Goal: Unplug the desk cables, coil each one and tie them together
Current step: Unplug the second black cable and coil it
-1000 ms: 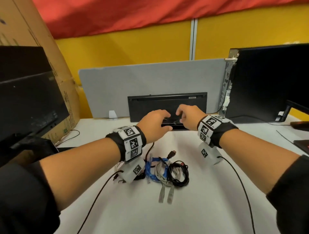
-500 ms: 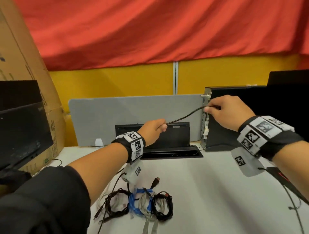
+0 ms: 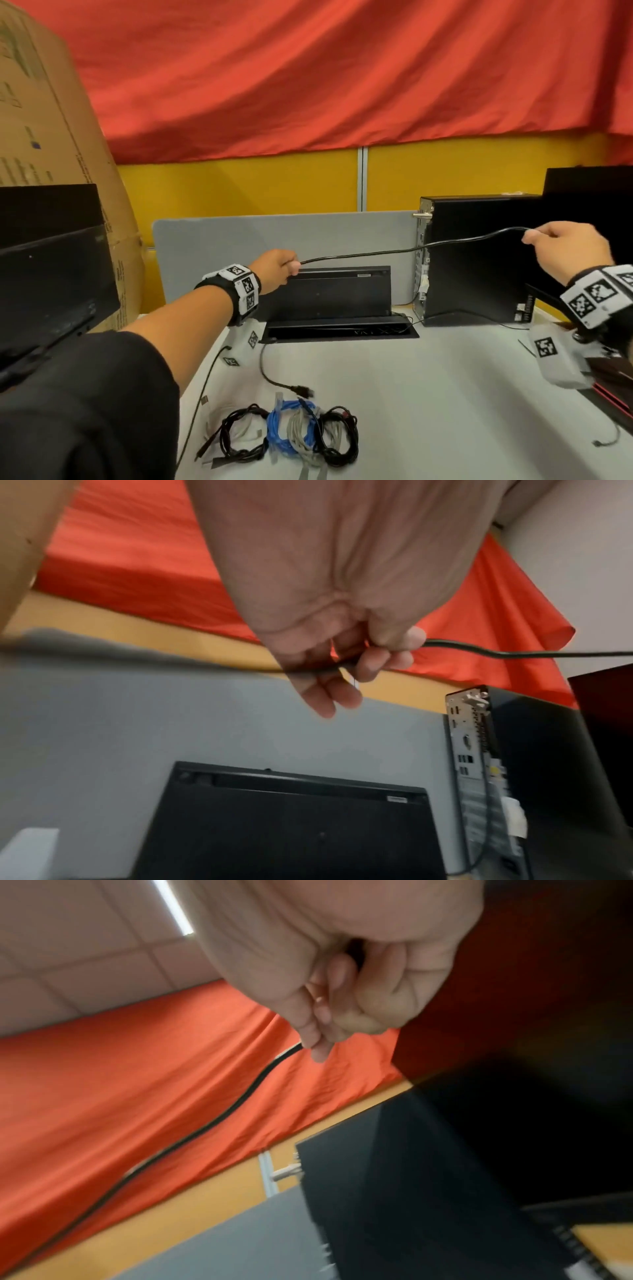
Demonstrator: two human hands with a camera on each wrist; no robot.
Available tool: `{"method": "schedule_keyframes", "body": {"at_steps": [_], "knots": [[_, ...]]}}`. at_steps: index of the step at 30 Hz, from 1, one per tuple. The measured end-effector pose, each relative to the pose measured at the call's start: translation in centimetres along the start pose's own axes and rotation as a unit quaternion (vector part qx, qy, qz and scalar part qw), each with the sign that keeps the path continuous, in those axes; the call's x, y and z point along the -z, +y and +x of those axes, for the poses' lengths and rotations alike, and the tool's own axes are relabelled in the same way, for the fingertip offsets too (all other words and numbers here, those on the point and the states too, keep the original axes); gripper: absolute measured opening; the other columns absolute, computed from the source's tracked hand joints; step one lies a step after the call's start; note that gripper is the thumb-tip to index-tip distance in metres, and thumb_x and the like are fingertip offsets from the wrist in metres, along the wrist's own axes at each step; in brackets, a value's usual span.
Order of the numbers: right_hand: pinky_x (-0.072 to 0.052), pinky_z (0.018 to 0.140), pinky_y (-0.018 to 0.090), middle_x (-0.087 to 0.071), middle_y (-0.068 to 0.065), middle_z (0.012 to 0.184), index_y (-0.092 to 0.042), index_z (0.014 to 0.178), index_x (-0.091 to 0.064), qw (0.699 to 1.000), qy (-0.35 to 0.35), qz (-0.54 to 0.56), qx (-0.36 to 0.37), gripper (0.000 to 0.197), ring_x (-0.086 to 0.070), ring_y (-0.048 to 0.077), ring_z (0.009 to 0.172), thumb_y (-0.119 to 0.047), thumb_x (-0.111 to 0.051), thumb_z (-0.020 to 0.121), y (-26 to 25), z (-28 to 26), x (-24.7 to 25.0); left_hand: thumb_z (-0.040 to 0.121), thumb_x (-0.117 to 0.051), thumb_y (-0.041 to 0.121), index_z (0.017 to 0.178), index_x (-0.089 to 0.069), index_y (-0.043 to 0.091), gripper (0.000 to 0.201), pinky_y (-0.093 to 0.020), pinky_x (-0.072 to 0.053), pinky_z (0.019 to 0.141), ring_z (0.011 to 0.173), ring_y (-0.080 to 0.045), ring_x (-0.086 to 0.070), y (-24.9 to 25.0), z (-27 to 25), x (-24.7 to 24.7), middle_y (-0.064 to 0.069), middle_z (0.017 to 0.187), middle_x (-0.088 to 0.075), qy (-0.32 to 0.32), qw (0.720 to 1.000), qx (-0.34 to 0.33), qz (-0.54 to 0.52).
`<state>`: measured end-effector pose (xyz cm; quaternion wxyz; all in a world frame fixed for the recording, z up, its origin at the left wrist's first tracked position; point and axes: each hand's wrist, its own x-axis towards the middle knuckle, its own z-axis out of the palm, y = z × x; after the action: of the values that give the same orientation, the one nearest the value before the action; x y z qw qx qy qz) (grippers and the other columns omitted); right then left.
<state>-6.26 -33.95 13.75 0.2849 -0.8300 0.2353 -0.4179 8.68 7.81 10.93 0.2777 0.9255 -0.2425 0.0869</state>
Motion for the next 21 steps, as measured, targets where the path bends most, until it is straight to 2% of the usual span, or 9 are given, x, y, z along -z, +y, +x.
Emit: {"method": "schedule_keyframes", "body": {"at_steps": [3,7,8,11,13,15,17,19,21], "knots": [[-0.05,0.074,0.04,-0.065,0.01,0.085,-0.018,0.086,-0.07,0.998,-0.004,0.02,-0.055,0.019,-0.06,0.033,0.082,-0.033,-0.058,0.09,2.7,-0.2,-0.1,0.102,-0.043,0.017,0.082,-0.055,0.013,0.024,-0.027,-0.043,0.063,0.065,-0.022,-0.047,-2.5,-0.7,1.1,-0.008,0.071,-0.047,0.021,0.999,0.037,-0.01],[-0.051,0.062,0.033,-0.07,0.01,0.073,-0.014,0.081,-0.074,0.986,-0.149,0.029,-0.071,0.011,-0.062,0.025,0.065,-0.02,-0.066,0.086,2.4,-2.5,-2.9,0.102,-0.045,0.022,0.084,-0.059,0.014,0.023,-0.025,-0.039,0.054,0.054,-0.018,-0.04,-1.9,-0.7,1.3,-0.005,0.061,-0.042,0.081,0.995,0.029,-0.056],[-0.054,0.064,0.033,-0.072,0.01,0.078,-0.011,0.089,-0.074,0.978,-0.2,0.0,-0.063,0.012,-0.065,0.024,0.068,-0.019,-0.065,0.088,1.8,-3.2,-3.9,0.101,-0.046,0.024,0.085,-0.06,0.016,0.023,-0.024,-0.036,0.053,0.053,-0.017,-0.039,-1.0,-0.5,1.1,-0.003,0.06,-0.043,0.093,0.994,0.012,-0.047],[-0.048,0.098,0.032,-0.063,0.006,0.126,-0.009,0.126,-0.06,0.944,-0.301,-0.127,-0.034,0.032,-0.06,0.021,0.114,-0.019,-0.047,0.099,-1.6,-5.8,-5.9,0.101,-0.048,0.028,0.084,-0.06,0.019,0.022,-0.024,-0.03,0.051,0.049,-0.012,-0.037,2.4,-0.1,0.4,0.004,0.056,-0.043,0.103,0.993,-0.044,-0.046],[-0.047,0.099,0.034,-0.061,0.011,0.127,-0.007,0.125,-0.06,0.942,-0.318,-0.105,0.005,0.033,-0.058,0.025,0.115,-0.016,-0.043,0.099,-3.9,-6.8,-6.5,0.1,-0.049,0.029,0.085,-0.061,0.019,0.021,-0.024,-0.03,0.051,0.05,-0.009,-0.037,4.4,0.1,-0.2,0.008,0.056,-0.043,0.09,0.992,-0.077,-0.046],[-0.046,0.1,0.037,-0.06,0.011,0.129,-0.011,0.129,-0.057,0.958,-0.27,-0.038,0.091,0.035,-0.057,0.026,0.116,-0.023,-0.045,0.098,-6.3,-8.1,-6.7,0.1,-0.05,0.03,0.087,-0.062,0.021,0.02,-0.023,-0.031,0.052,0.051,-0.007,-0.039,6.4,0.2,-0.8,0.011,0.058,-0.045,0.073,0.991,-0.106,-0.038],[-0.036,0.106,0.041,-0.05,0.01,0.138,-0.019,0.144,-0.04,0.96,-0.203,-0.004,0.19,0.053,-0.045,0.027,0.128,-0.039,-0.048,0.095,-8.7,-9.3,-7.2,0.099,-0.05,0.031,0.088,-0.063,0.021,0.02,-0.022,-0.032,0.051,0.051,-0.005,-0.04,8.3,0.1,-1.5,0.011,0.059,-0.047,0.063,0.989,-0.131,-0.041],[-0.029,0.105,0.046,-0.043,0.012,0.132,-0.027,0.146,-0.032,0.951,-0.105,-0.101,0.273,0.063,-0.034,0.03,0.125,-0.054,-0.045,0.091,-10.7,-10.4,-7.1,0.099,-0.051,0.032,0.088,-0.064,0.02,0.021,-0.017,-0.031,0.047,0.044,-0.001,-0.039,9.7,-0.1,-1.9,0.011,0.056,-0.045,0.063,0.985,-0.146,-0.061],[-0.029,0.096,0.047,-0.04,0.012,0.123,-0.031,0.137,-0.045,0.932,-0.021,-0.209,0.295,0.055,-0.032,0.031,0.115,-0.059,-0.042,0.09,-11.8,-10.9,-6.7,0.099,-0.052,0.032,0.089,-0.066,0.019,0.022,-0.011,-0.028,0.041,0.039,0.001,-0.039,10.4,-0.4,-2.1,0.011,0.053,-0.042,0.065,0.983,-0.153,-0.08]]}}
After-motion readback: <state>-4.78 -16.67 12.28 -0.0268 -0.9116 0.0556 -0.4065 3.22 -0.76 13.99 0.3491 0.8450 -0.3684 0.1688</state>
